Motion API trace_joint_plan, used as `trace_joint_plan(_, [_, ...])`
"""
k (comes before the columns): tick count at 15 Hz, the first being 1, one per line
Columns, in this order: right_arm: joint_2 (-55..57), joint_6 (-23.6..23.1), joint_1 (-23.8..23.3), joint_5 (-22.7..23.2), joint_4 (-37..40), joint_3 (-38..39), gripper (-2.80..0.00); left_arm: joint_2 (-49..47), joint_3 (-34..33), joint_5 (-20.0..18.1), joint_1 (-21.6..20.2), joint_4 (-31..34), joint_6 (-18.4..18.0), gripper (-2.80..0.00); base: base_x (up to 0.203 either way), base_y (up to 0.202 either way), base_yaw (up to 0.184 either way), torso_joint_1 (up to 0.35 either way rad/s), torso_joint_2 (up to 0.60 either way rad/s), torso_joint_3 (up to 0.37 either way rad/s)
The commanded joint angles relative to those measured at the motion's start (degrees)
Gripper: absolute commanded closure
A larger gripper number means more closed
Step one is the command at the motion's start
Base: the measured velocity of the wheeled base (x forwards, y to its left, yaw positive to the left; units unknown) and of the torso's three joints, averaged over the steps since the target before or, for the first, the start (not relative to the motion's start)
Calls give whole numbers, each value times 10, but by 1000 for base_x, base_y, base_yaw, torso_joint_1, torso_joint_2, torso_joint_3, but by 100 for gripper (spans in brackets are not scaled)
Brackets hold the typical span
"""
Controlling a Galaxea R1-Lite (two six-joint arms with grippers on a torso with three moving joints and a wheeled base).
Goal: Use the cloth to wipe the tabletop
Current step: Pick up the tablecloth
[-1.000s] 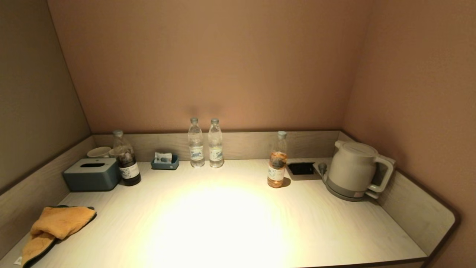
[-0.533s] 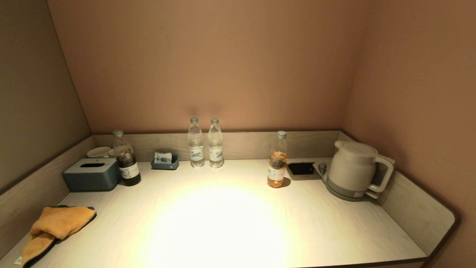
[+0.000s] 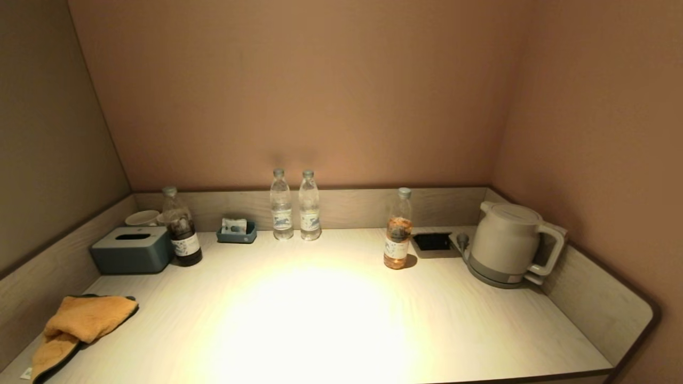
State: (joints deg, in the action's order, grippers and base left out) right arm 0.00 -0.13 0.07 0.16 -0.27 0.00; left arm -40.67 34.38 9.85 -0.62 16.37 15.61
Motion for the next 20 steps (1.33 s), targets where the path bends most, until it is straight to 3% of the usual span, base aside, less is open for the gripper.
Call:
trace_joint_plan(1, [0,0,0,0,0,0,0,-313,96,41,-15,9,42,0,0,0,0,0,0,0])
trace_joint_plan(5, [0,0,0,0,0,0,0,-605,257,114,-67,26,84,0,0,0,0,0,0,0])
trace_joint_plan(9, [0,0,0,0,0,0,0,-760,367,175,-104,33,97,0,0,0,0,0,0,0])
trace_joint_plan(20, [0,0,0,0,0,0,0,-807,393,156,-116,31,98,0,0,0,0,0,0,0])
